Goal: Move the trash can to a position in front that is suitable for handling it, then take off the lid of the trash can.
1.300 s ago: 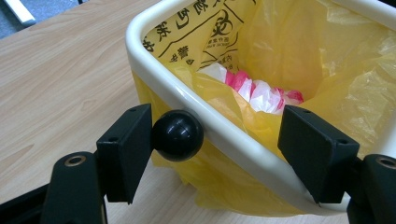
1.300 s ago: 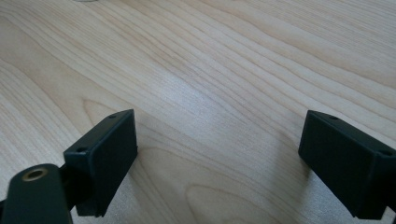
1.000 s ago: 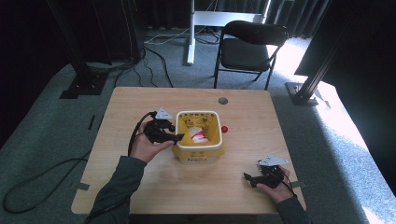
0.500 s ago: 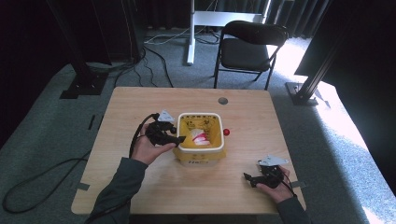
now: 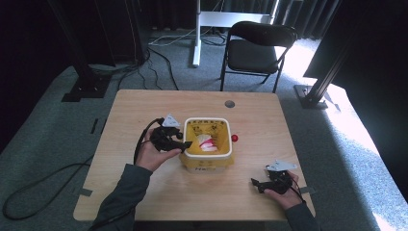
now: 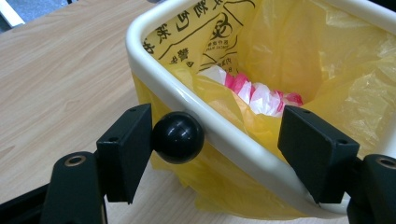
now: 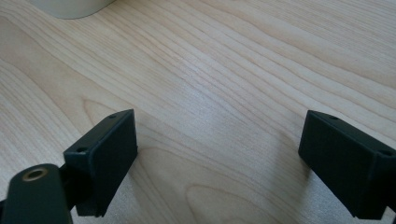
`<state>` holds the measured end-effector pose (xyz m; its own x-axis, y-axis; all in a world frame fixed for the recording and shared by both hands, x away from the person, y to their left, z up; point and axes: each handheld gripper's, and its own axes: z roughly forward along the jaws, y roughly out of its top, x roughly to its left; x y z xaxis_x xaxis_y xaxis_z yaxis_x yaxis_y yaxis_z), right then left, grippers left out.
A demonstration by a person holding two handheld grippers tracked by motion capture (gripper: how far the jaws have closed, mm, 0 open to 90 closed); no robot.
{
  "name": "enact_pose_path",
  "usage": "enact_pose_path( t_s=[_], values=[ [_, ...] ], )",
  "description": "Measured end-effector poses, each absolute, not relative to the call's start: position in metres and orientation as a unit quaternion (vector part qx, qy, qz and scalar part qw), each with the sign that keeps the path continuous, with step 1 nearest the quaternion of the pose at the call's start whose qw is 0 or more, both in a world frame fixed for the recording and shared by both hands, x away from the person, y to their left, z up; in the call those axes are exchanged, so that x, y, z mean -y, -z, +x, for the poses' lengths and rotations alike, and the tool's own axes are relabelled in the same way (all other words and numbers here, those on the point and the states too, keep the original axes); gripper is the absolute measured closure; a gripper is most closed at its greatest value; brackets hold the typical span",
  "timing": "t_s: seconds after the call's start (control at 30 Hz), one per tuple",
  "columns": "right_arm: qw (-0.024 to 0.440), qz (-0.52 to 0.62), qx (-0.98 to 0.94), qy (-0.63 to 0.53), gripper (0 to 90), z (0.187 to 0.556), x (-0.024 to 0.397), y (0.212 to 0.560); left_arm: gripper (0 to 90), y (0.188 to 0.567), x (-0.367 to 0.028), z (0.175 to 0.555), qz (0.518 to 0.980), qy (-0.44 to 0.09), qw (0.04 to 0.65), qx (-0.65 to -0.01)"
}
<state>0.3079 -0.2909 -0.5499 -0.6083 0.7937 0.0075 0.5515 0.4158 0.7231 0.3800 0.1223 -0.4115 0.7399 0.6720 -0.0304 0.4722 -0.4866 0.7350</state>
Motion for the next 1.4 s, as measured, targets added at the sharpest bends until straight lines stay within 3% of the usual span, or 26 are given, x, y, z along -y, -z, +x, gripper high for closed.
enact_pose_path(
  t_s=[0.1, 0.17, 0.57, 1.4],
  values=[
    [0.171, 0.408, -0.824, -0.354, 11.0, 0.308, 0.291, 0.55, 27.6, 0.407, -0.127, 0.38, 0.847, -0.133, 0.39, -0.337],
    [0.171, 0.408, -0.824, -0.354, 11.0, 0.308, 0.291, 0.55, 33.6, 0.403, -0.132, 0.379, 0.842, -0.134, 0.398, -0.339],
    [0.171, 0.408, -0.824, -0.354, 10.9, 0.308, 0.291, 0.55, 34.2, 0.393, -0.156, 0.38, 0.825, -0.149, 0.407, -0.362],
    [0.171, 0.408, -0.824, -0.354, 11.0, 0.308, 0.291, 0.55, 35.6, 0.395, -0.168, 0.393, 0.828, -0.137, 0.403, -0.366]
  ],
)
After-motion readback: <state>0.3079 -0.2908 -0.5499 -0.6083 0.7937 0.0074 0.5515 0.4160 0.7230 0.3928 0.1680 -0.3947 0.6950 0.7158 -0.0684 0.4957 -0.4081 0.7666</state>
